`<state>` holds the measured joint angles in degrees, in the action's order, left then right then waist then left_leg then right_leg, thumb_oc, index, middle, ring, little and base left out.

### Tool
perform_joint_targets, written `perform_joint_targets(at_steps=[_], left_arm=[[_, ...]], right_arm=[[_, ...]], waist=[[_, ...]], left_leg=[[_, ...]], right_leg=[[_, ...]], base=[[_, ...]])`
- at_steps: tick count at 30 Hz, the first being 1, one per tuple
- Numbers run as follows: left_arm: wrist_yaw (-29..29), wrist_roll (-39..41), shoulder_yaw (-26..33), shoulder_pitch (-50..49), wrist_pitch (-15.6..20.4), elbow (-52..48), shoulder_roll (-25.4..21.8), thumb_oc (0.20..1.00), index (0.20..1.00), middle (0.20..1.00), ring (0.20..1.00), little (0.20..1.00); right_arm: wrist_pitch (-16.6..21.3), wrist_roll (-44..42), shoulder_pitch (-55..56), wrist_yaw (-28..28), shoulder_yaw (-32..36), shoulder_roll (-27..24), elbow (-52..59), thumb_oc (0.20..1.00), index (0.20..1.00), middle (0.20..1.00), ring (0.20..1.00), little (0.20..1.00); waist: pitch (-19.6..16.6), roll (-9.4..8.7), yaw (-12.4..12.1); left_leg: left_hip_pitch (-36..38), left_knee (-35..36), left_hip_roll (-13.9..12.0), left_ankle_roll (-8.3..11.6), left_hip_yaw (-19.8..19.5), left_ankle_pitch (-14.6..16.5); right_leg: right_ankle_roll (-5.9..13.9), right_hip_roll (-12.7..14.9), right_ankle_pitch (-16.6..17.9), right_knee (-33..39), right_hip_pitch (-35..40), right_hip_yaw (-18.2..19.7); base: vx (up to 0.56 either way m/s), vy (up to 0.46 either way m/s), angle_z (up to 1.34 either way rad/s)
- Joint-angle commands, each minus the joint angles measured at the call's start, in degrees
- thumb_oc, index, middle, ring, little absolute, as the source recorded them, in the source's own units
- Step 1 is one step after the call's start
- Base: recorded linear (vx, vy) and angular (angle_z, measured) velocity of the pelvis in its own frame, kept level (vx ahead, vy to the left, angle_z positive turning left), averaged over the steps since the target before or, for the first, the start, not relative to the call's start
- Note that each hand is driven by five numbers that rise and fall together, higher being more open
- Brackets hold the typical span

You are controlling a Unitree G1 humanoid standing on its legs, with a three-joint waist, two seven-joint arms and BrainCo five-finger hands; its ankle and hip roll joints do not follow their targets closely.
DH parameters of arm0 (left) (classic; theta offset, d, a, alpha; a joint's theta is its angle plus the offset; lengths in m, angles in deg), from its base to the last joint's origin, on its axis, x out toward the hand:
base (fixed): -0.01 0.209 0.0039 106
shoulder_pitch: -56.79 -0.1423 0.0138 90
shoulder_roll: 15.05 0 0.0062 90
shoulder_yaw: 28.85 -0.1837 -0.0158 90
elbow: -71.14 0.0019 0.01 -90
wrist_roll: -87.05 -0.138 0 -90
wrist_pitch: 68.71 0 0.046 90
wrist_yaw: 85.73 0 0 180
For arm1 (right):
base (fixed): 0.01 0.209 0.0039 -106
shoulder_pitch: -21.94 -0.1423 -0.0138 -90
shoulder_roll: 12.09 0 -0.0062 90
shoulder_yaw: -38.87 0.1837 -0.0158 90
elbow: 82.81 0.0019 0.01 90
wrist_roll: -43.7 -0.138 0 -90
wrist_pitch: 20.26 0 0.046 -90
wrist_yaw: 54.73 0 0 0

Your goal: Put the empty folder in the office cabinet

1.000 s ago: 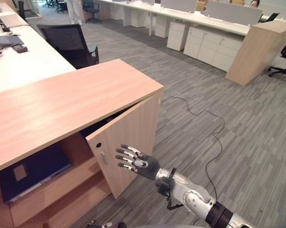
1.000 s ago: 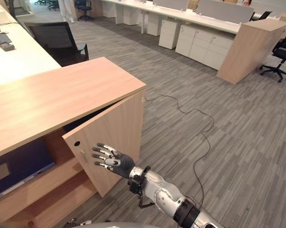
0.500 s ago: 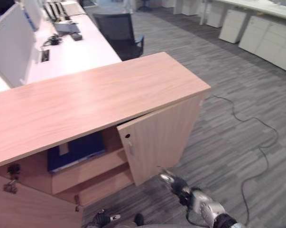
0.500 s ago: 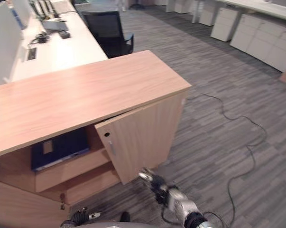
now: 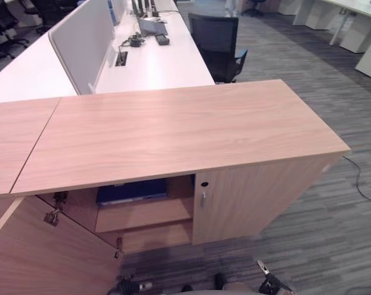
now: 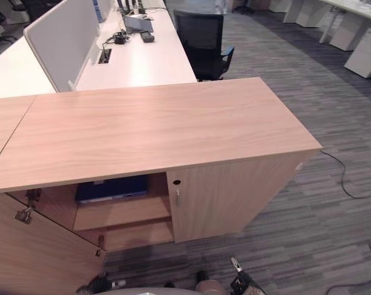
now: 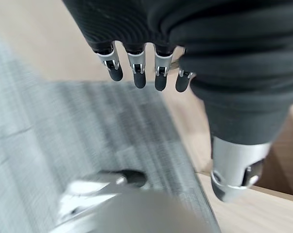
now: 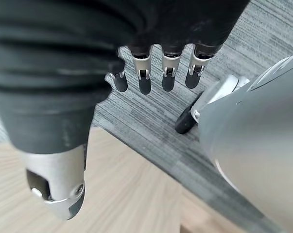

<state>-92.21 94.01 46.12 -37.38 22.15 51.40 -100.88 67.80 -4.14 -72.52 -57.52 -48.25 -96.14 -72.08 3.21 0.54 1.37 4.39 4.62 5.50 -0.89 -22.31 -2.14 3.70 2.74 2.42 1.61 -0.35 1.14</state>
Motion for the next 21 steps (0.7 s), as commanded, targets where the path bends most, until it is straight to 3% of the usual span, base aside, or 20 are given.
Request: perform_joint_targets(at_steps=[1,6,10,11,13,14,15,17,21], left_arm=[[-1.07,2.02,0.60,3.17,1.17,0.94,0.95,1.000,1.000,1.000,1.000,1.000],[-1.98,4.82,0.58,2.09,1.47,-0.51,2.10,1.000,1.000,1.000,1.000,1.000],[-2.27,6.50,1.09,1.06,1.87,-1.65,2.06,1.000,1.000,1.000,1.000,1.000],[-2.59,7.12,1.41,1.01,2.17,-2.18,2.00,1.000,1.000,1.000,1.000,1.000],[-3.20,7.51,2.36,0.58,2.43,-2.72,1.81,1.000,1.000,1.000,1.000,1.000],[-3.87,7.70,2.96,0.50,2.59,-3.13,1.59,1.000,1.000,1.000,1.000,1.000],[-4.89,8.28,4.02,0.24,3.02,-4.95,1.04,1.000,1.000,1.000,1.000,1.000],[-5.13,8.35,4.37,-0.28,3.09,-6.27,0.48,1.000,1.000,1.000,1.000,1.000],[-6.42,7.96,5.92,-2.52,3.97,-13.48,-1.74,1.000,1.000,1.000,1.000,1.000]], right_arm=[[1.84,0.66,-2.19,-0.76,2.06,0.10,-0.44,1.000,1.000,1.000,1.000,1.000],[4.15,-1.40,-1.61,-1.90,1.35,-0.12,1.11,1.000,1.000,1.000,1.000,1.000],[4.68,-1.38,-1.11,-1.90,1.19,-0.63,1.58,1.000,1.000,1.000,1.000,1.000],[4.94,-1.51,-1.07,-2.21,1.49,-1.01,1.71,1.000,1.000,1.000,1.000,1.000],[5.29,-2.18,-1.71,-3.07,2.28,-1.73,1.81,1.000,1.000,1.000,1.000,1.000],[5.59,-2.77,-2.18,-3.60,2.79,-1.80,1.68,1.000,1.000,1.000,1.000,1.000],[5.89,-3.60,-2.69,-4.50,4.12,-1.99,1.84,1.000,1.000,1.000,1.000,1.000],[6.06,-3.95,-2.61,-4.87,4.38,-1.82,1.92,1.000,1.000,1.000,1.000,1.000],[6.41,-5.35,-1.71,-5.26,6.75,-1.85,2.45,1.000,1.000,1.000,1.000,1.000]], waist=[[0.53,-0.93,-0.97],[1.43,-0.97,-2.41],[3.05,-0.51,-3.05],[3.99,-0.41,-3.17],[4.96,-0.56,-3.02],[5.10,-0.79,-3.00],[5.24,-0.77,-2.59],[5.16,-0.32,-2.83],[4.86,0.39,-2.83]], left_leg=[[-3.33,-5.65,-2.68,2.87,5.87,4.81],[-5.38,-9.86,-5.19,4.97,4.10,4.57],[-7.99,-12.61,-6.39,6.18,4.83,3.77],[-9.82,-13.89,-6.88,6.47,6.47,3.22],[-12.57,-16.03,-10.23,6.49,15.43,3.00],[-13.20,-16.87,-12.47,6.25,20.76,3.26],[-13.00,-18.44,-17.03,5.44,30.69,3.04],[-12.07,-19.04,-18.46,6.13,32.83,4.31],[-9.84,-19.48,-21.27,7.99,36.67,3.08]], right_leg=[[2.54,0.74,-3.01,-2.55,-0.46,-0.93],[0.59,-1.12,-4.11,-0.45,2.01,-5.25],[-0.12,-1.73,-4.73,0.65,3.10,-8.61],[-0.25,-1.69,-4.95,0.81,3.13,-9.95],[-0.40,-1.67,-5.30,1.60,3.75,-12.21],[-0.29,-1.61,-5.43,2.15,4.19,-13.44],[-0.44,-1.05,-5.93,2.19,4.41,-16.53],[-0.31,-1.24,-6.73,2.26,5.28,-17.00],[-0.70,0.17,-7.27,1.69,5.75,-21.54]], base=[[0.03,-0.173,0.39],[0.00,-0.246,0.41],[-0.09,-0.190,0.48],[-0.15,-0.099,0.64],[-0.16,-0.131,0.87],[-0.12,-0.132,0.94],[-0.04,-0.108,0.92],[0.02,-0.038,1.13],[-0.01,0.015,0.88]])
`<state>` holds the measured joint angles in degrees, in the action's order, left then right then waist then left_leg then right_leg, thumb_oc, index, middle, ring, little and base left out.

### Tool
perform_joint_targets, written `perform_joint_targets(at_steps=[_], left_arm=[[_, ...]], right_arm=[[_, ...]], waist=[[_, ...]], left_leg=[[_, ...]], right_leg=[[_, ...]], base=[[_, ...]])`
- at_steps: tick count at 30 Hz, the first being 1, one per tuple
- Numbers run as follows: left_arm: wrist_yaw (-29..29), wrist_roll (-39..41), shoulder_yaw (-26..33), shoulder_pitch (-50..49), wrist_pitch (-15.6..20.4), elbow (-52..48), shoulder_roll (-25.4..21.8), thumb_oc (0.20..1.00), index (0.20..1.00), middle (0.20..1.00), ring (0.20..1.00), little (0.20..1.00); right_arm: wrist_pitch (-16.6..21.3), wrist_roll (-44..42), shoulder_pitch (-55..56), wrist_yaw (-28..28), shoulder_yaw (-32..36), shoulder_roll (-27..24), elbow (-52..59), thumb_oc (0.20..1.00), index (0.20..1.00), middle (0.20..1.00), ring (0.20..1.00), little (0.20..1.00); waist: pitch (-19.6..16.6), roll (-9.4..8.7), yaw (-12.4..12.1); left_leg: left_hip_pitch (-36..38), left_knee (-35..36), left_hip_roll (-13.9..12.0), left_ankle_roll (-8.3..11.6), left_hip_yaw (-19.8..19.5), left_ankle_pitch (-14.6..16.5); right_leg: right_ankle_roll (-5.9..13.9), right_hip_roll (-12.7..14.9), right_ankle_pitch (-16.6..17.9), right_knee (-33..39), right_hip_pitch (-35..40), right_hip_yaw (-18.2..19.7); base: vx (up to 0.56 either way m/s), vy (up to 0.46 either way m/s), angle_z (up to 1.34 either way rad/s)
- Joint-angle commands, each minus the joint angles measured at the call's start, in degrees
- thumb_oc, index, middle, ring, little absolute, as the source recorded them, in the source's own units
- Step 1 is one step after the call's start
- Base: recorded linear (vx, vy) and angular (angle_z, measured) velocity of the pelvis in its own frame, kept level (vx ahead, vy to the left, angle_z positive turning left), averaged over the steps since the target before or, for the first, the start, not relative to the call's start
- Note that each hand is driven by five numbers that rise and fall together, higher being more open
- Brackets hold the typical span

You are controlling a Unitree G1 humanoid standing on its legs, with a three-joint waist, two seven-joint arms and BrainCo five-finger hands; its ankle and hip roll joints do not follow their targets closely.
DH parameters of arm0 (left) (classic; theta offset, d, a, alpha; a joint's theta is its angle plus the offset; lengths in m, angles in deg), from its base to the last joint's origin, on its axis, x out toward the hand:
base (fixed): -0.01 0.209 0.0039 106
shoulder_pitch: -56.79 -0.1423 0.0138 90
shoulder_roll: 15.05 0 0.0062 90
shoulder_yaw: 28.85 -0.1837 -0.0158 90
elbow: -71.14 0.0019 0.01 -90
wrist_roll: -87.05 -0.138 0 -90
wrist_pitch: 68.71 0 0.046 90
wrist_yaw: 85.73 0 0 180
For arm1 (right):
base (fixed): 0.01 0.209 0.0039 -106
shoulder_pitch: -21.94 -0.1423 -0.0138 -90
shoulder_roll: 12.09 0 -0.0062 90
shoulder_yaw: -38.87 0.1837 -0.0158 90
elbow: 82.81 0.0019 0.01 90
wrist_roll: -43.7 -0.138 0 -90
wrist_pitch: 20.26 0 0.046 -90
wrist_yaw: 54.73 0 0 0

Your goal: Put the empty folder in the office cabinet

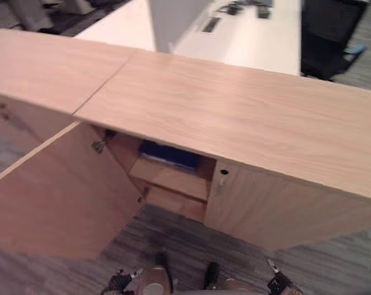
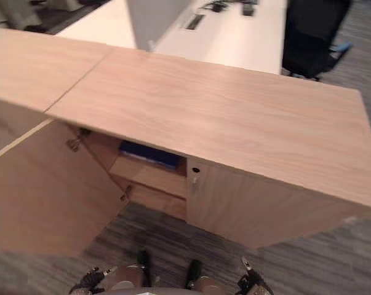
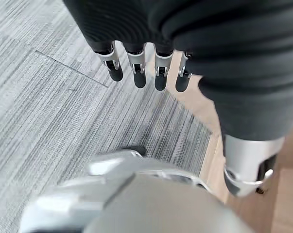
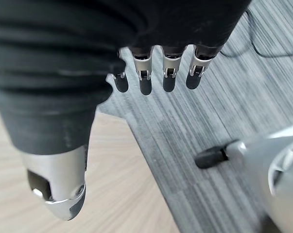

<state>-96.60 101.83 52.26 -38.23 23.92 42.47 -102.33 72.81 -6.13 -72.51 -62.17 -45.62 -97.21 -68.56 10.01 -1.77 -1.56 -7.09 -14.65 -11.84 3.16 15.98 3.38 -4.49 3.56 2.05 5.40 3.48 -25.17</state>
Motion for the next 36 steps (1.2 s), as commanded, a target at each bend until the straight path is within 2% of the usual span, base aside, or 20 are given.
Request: perform_joint_targets(at_steps=[1,5,6,7,8,9,11,12,15,19,22,25,27,29,31,32,36], left_arm=[[-2.72,0.39,1.43,-3.26,2.67,-9.95,-1.65,1.000,1.000,1.000,1.000,1.000],[-3.42,0.80,4.02,-5.67,3.24,-16.95,-2.88,1.000,1.000,1.000,1.000,1.000],[-3.82,0.56,5.83,-7.00,3.73,-21.26,-3.38,1.000,1.000,1.000,1.000,1.000],[-3.84,0.53,5.85,-7.23,3.56,-21.57,-3.41,1.000,1.000,1.000,1.000,1.000],[-3.73,0.22,7.06,-8.38,3.67,-25.72,-3.60,1.000,1.000,1.000,1.000,1.000],[-3.73,0.21,7.07,-8.45,3.62,-25.79,-3.61,1.000,1.000,1.000,1.000,1.000],[-4.31,-1.75,9.81,-10.48,4.51,-32.61,-4.77,1.000,1.000,1.000,1.000,1.000],[-4.30,-1.81,9.87,-10.72,4.33,-32.95,-4.80,1.000,1.000,1.000,1.000,1.000],[-5.60,-4.74,12.89,-11.86,5.53,-39.58,-6.58,1.000,1.000,1.000,1.000,1.000],[-7.68,-6.69,17.85,-12.25,7.24,-46.64,-8.14,1.000,1.000,1.000,1.000,1.000],[-10.90,-7.93,24.63,-10.81,7.91,-53.40,-9.47,1.000,1.000,1.000,1.000,1.000],[-12.50,-7.90,28.43,-8.91,8.10,-54.96,-10.88,1.000,1.000,1.000,1.000,1.000],[-12.51,-7.87,28.54,-8.80,8.07,-54.89,-11.00,1.000,1.000,1.000,1.000,1.000],[-12.97,-5.77,29.99,-3.30,7.93,-51.61,-15.51,1.000,1.000,1.000,1.000,1.000],[-13.11,-5.59,30.19,-1.98,8.13,-51.04,-16.91,1.000,1.000,1.000,1.000,1.000],[-13.43,-5.52,30.35,0.82,8.41,-49.43,-20.19,1.000,1.000,1.000,1.000,1.000],[-12.79,-4.71,29.36,4.06,8.88,-46.90,-23.88,1.000,1.000,1.000,1.000,1.000]], right_arm=[[1.70,-3.39,-1.38,-1.20,5.30,-0.87,-0.61,1.000,1.000,1.000,1.000,1.000],[1.74,-4.03,-0.72,-1.57,7.36,-1.02,0.04,1.000,1.000,1.000,1.000,1.000],[1.65,-4.22,0.01,-1.36,8.75,-0.88,0.13,1.000,1.000,1.000,1.000,1.000],[1.64,-4.19,0.09,-1.35,8.74,-0.86,0.14,1.000,1.000,1.000,1.000,1.000],[1.61,-4.53,0.74,-1.40,10.54,-0.91,0.12,1.000,1.000,1.000,1.000,1.000],[1.61,-4.53,0.77,-1.40,10.52,-0.90,0.12,1.000,1.000,1.000,1.000,1.000],[1.65,-4.61,1.28,-1.54,12.59,-0.67,0.46,1.000,1.000,1.000,1.000,1.000],[1.65,-4.58,1.32,-1.54,12.60,-0.62,0.48,1.000,1.000,1.000,1.000,1.000],[1.63,-5.14,1.73,-1.11,14.30,-0.49,0.78,1.000,1.000,1.000,1.000,1.000],[1.55,-5.66,3.05,-0.55,16.47,-0.33,1.22,1.000,1.000,1.000,1.000,1.000],[1.14,-4.54,4.43,-0.62,18.51,-0.88,1.36,1.000,1.000,1.000,1.000,1.000],[0.93,-3.35,4.83,-0.64,18.53,-1.26,1.80,1.000,1.000,1.000,1.000,1.000],[0.89,-3.29,4.74,-0.69,18.50,-1.13,1.88,1.000,1.000,1.000,1.000,1.000],[0.03,-2.12,5.28,0.04,17.79,-1.62,2.75,1.000,1.000,1.000,1.000,1.000],[0.00,-1.79,5.41,0.26,17.30,-1.56,3.17,1.000,1.000,1.000,1.000,1.000],[-0.19,-1.35,5.73,0.91,16.37,-1.71,3.86,1.000,1.000,1.000,1.000,1.000],[-0.35,-1.10,5.91,1.62,15.39,-1.87,4.13,1.000,1.000,1.000,1.000,1.000]], waist=[[-2.05,2.87,-0.23],[-2.51,3.13,-0.48],[-3.28,3.88,-0.75],[-3.36,3.84,-0.61],[-4.16,4.53,-0.87],[-4.18,4.51,-0.83],[-5.21,5.37,-1.92],[-5.24,5.29,-1.86],[-5.66,5.40,-3.08],[-6.30,4.97,-4.10],[-7.03,4.54,-4.77],[-7.77,4.45,-4.65],[-7.71,4.27,-4.56],[-8.69,4.30,-3.75],[-8.89,4.29,-3.40],[-9.20,4.28,-2.58],[-9.62,4.24,-1.75]], left_leg=[[2.94,-0.28,-4.84,4.51,-1.55,-3.16],[4.78,0.87,-5.33,5.42,-1.86,-4.30],[6.68,5.15,-4.80,5.97,-1.90,-4.40],[6.80,5.53,-4.69,5.97,-2.00,-4.63],[7.54,10.61,-3.64,6.13,-1.65,-4.83],[7.59,10.74,-3.59,6.12,-1.67,-4.91],[8.65,15.44,-1.70,5.86,-2.83,-5.06],[8.76,15.67,-1.56,5.80,-2.86,-5.19],[9.34,18.53,0.88,4.83,-3.88,-5.51],[8.77,19.51,4.23,3.58,-5.81,-4.55],[8.00,19.65,7.18,2.48,-7.80,-3.24],[7.99,19.65,9.07,1.83,-8.36,-2.30],[7.97,19.65,9.25,1.70,-8.37,-2.27],[8.22,19.65,11.09,1.14,-8.29,-1.51],[8.34,19.65,11.39,1.03,-8.19,-1.33],[8.71,19.65,12.03,0.78,-7.82,-0.93],[9.17,19.65,12.51,0.56,-7.11,-0.51]], right_leg=[[7.47,0.14,-6.90,-2.43,1.98,2.53],[7.85,1.36,-6.62,-2.49,1.92,-0.60],[8.35,1.94,-6.47,-2.14,1.99,-2.45],[8.39,1.98,-6.46,-2.11,2.04,-2.61],[9.07,3.13,-5.82,-1.96,2.24,-4.73],[9.09,3.16,-5.82,-1.96,2.26,-4.76],[10.14,4.96,-4.84,-2.19,2.81,-6.38],[10.22,5.07,-4.81,-2.22,2.83,-6.44],[11.70,7.60,-3.38,-2.66,3.55,-8.25],[13.32,10.65,-2.03,-3.14,4.70,-10.19],[14.66,13.43,-0.93,-3.95,5.54,-12.15],[15.56,15.05,-0.03,-4.16,5.78,-12.51],[15.70,15.23,0.04,-4.19,5.76,-12.53],[16.96,16.79,1.84,-4.30,6.16,-12.69],[17.19,17.05,2.18,-4.32,6.12,-12.48],[17.63,17.54,2.96,-4.23,5.97,-11.77],[18.16,18.08,3.89,-4.03,5.80,-11.03]], base=[[-0.02,0.031,0.91],[-0.01,0.081,0.91],[0.01,0.135,0.99],[0.03,0.232,1.21],[0.02,0.134,1.03],[0.09,0.284,0.95],[0.10,0.227,0.54],[0.06,0.163,0.40],[0.07,0.216,0.36],[0.08,0.214,0.45],[0.08,0.193,0.27],[0.05,0.110,0.26],[0.04,0.082,0.05],[0.08,0.136,0.04],[0.04,0.070,-0.01],[0.03,0.041,-0.08],[0.04,0.038,-0.14]])
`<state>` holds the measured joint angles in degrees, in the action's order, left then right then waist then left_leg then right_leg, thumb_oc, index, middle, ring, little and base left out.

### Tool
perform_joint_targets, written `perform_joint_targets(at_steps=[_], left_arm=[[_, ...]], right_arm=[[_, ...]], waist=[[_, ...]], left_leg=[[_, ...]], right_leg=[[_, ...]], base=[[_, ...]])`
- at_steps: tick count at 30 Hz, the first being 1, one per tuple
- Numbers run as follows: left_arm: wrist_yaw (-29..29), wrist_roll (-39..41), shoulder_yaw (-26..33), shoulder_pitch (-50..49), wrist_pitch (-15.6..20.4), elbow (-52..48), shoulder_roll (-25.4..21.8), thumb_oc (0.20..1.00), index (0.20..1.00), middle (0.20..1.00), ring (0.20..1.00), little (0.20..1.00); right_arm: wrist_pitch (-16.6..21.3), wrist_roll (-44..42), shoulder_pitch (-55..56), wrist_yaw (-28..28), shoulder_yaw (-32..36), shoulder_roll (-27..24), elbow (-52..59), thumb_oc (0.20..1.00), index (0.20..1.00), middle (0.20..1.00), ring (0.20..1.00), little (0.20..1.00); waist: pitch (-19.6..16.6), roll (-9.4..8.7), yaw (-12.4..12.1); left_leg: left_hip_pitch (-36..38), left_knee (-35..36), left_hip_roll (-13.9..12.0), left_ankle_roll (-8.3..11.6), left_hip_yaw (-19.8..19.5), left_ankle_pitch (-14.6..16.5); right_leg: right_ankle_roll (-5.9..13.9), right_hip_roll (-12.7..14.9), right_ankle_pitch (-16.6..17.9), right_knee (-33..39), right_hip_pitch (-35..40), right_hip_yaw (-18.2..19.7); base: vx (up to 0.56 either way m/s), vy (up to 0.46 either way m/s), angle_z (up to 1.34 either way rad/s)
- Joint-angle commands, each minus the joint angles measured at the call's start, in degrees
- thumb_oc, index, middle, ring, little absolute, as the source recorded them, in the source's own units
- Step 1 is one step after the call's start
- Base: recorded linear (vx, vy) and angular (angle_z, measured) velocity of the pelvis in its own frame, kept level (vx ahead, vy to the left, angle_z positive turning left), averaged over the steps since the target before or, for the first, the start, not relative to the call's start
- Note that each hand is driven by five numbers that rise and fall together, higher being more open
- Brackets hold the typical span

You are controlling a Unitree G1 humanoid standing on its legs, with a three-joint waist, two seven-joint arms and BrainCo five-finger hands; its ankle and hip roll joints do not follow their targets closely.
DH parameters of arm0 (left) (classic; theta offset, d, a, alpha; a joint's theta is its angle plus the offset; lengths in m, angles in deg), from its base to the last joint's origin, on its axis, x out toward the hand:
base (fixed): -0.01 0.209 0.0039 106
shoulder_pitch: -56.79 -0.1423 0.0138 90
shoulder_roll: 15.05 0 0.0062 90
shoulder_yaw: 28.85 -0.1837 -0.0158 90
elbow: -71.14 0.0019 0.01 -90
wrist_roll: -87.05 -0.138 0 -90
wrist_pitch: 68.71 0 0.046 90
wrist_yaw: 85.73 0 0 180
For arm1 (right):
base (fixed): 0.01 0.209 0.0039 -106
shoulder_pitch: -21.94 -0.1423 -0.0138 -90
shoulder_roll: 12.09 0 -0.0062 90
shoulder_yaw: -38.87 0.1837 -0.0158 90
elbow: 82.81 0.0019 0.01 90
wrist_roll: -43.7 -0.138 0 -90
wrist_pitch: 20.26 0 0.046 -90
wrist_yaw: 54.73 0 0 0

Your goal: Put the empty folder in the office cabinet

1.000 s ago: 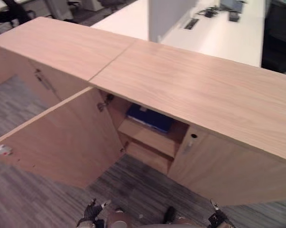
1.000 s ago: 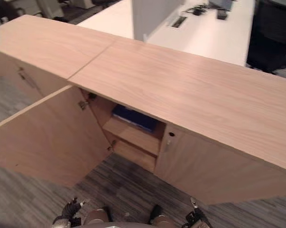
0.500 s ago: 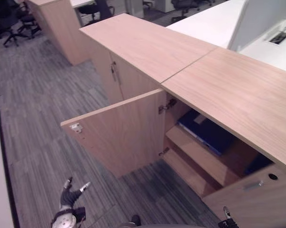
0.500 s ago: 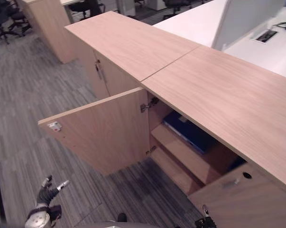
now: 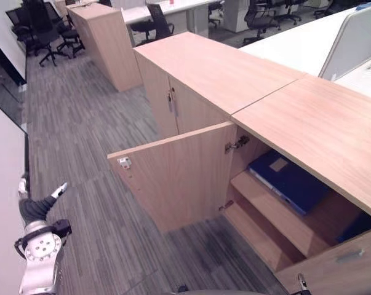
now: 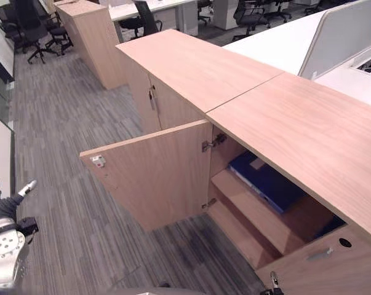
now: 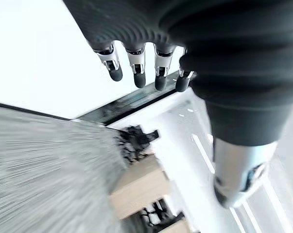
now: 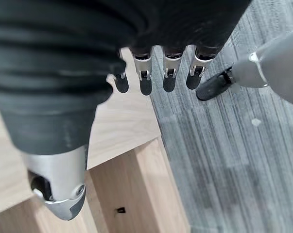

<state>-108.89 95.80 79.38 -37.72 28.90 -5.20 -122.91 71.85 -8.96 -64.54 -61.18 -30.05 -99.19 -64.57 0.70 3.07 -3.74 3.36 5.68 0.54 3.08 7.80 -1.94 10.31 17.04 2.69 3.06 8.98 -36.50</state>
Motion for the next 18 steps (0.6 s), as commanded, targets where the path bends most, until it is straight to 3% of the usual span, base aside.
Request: perform_joint_targets(at_steps=[1,8,18], left_arm=[[0.02,3.21,1.93,4.67,4.05,1.49,-3.64,1.000,1.000,1.000,1.000,1.000],[2.20,8.29,-3.17,12.84,4.12,8.41,-8.65,1.000,1.000,1.000,1.000,1.000],[5.87,18.14,-9.72,21.21,3.27,18.79,-8.08,1.000,1.000,1.000,1.000,1.000]], right_arm=[[0.33,1.91,-2.03,0.88,-0.64,-0.14,0.18,1.000,1.000,1.000,1.000,1.000],[0.08,1.84,-2.16,1.42,-1.72,-0.96,0.18,1.000,1.000,1.000,1.000,1.000],[-0.49,2.59,-2.44,1.18,-2.30,-2.60,-0.19,1.000,1.000,1.000,1.000,1.000]], waist=[[-0.42,-0.56,0.70],[-1.04,-0.50,2.66],[-1.15,-0.69,4.64]], left_leg=[[-1.18,-0.68,0.23,0.59,1.36,4.88],[-0.12,-0.68,0.70,0.33,2.71,5.53],[1.04,-0.68,0.71,-0.08,4.03,5.99]], right_leg=[[3.50,4.76,3.51,-1.66,0.20,0.55],[4.22,5.17,4.88,-1.40,0.17,1.84],[4.57,5.28,5.96,-1.91,-0.16,3.33]], base=[[0.01,0.019,-0.12],[0.03,0.009,-0.15],[0.01,0.009,-0.08]])
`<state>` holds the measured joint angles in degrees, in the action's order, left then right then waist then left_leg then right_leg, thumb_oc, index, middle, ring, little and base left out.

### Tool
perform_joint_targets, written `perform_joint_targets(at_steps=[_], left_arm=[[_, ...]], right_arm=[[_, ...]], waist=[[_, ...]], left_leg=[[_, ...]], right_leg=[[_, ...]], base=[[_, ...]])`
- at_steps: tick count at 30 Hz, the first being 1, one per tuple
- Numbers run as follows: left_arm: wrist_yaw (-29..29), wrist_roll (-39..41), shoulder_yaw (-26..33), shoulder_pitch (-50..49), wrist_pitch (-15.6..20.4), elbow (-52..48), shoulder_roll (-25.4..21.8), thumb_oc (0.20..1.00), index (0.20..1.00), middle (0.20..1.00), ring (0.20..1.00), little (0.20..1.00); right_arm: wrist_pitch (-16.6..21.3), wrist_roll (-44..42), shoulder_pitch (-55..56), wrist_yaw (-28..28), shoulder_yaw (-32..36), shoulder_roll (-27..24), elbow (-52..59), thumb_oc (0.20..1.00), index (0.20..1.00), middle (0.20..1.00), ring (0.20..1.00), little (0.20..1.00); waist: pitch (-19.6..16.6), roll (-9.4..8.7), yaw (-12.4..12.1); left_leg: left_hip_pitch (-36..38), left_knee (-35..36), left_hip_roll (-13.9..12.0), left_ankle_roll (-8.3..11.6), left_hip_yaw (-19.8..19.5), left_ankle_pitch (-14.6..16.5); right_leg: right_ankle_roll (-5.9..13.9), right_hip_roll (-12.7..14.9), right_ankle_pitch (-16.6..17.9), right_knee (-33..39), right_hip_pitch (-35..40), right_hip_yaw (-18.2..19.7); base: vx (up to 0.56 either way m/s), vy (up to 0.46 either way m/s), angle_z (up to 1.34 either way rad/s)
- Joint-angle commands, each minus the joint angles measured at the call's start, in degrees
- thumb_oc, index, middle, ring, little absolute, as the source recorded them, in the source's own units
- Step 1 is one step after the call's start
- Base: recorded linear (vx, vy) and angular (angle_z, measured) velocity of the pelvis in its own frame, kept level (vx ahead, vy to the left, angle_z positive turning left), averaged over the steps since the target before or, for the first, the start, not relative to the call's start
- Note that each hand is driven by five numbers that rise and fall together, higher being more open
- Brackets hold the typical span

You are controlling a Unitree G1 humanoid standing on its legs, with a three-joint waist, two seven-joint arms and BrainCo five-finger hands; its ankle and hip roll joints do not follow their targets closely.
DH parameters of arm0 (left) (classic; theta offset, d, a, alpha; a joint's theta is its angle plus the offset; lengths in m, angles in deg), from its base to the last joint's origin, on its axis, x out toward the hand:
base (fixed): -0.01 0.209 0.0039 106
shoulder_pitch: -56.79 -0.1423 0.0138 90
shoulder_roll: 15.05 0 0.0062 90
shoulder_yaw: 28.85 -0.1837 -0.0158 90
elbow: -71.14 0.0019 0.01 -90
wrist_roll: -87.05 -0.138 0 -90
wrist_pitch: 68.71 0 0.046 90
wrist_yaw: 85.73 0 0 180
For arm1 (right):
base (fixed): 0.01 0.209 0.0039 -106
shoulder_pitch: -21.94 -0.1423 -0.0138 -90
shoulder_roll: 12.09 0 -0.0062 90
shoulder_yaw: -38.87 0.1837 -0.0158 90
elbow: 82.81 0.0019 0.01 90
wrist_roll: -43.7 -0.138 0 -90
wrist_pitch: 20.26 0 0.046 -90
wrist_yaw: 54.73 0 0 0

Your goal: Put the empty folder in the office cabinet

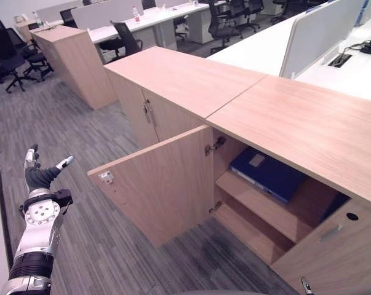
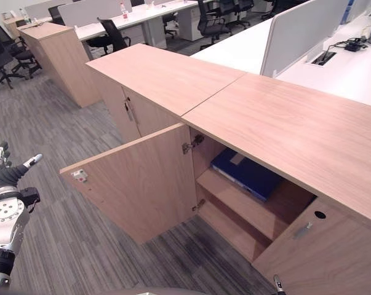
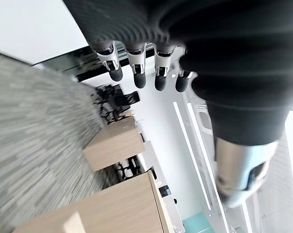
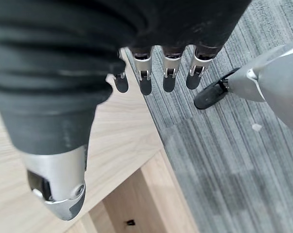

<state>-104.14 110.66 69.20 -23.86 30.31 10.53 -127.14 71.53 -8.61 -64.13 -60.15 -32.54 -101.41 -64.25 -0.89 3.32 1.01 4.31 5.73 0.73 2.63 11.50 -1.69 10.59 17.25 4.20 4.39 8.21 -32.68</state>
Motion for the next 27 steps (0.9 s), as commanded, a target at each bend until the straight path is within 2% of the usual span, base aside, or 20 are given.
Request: perform_joint_targets(at_steps=[1,7,8,11,21,27], left_arm=[[1.94,4.41,-0.97,9.09,1.33,6.35,-3.75,1.000,1.000,1.000,1.000,1.000],[4.88,8.95,-3.90,12.79,-0.77,15.86,-2.69,1.000,1.000,1.000,1.000,1.000],[5.92,10.72,-5.02,14.51,-2.44,20.13,-1.91,1.000,1.000,1.000,1.000,1.000],[7.70,10.93,-6.88,16.79,-4.03,24.14,-1.55,1.000,1.000,1.000,1.000,1.000],[10.83,10.36,-9.41,20.11,-6.30,32.13,-0.67,1.000,1.000,1.000,1.000,1.000],[10.83,10.28,-10.06,19.49,-5.91,30.02,1.39,1.000,1.000,1.000,1.000,1.000]], right_arm=[[-0.31,2.07,-2.99,0.13,0.27,-0.64,-0.56,1.000,1.000,1.000,1.000,1.000],[-0.77,1.81,-3.59,0.18,0.13,-1.60,-1.02,1.000,1.000,1.000,1.000,1.000],[-1.01,1.73,-4.10,-0.10,-0.08,-2.06,-1.29,1.000,1.000,1.000,1.000,1.000],[-1.25,1.35,-4.52,-0.09,0.12,-2.63,-1.81,1.000,1.000,1.000,1.000,1.000],[-1.58,1.50,-4.98,-0.03,-0.04,-3.69,-4.16,1.000,1.000,1.000,1.000,1.000],[-1.35,1.30,-5.22,-0.03,-0.26,-3.48,-4.44,1.000,1.000,1.000,1.000,1.000]], waist=[[0.51,-1.10,0.26],[0.49,-1.21,0.50],[0.35,-1.11,0.89],[0.42,-0.94,0.82],[0.49,-1.21,0.75],[0.61,-1.58,0.58]], left_leg=[[0.34,-0.73,0.40,0.28,0.52,5.84],[0.86,-0.73,0.24,0.01,1.34,6.13],[1.07,-0.73,0.27,-0.11,1.53,6.19],[1.34,-0.73,0.27,-0.28,1.81,6.33],[1.70,-0.73,0.08,-0.32,2.23,6.44],[1.81,-0.73,0.00,-0.39,2.29,6.48]], right_leg=[[4.37,5.06,4.75,-3.37,0.53,-0.12],[4.41,4.91,5.29,-3.49,0.26,0.60],[4.41,4.82,5.47,-3.45,0.09,0.98],[4.41,4.81,5.62,-3.47,-0.05,1.25],[4.41,4.52,5.72,-3.09,0.06,1.58],[4.41,4.47,5.61,-2.99,0.06,1.46]], base=[[0.01,0.017,-0.11],[0.00,0.012,-0.05],[0.00,0.009,-0.07],[0.01,0.026,-0.16],[0.00,0.002,-0.01],[0.00,0.001,-0.02]])
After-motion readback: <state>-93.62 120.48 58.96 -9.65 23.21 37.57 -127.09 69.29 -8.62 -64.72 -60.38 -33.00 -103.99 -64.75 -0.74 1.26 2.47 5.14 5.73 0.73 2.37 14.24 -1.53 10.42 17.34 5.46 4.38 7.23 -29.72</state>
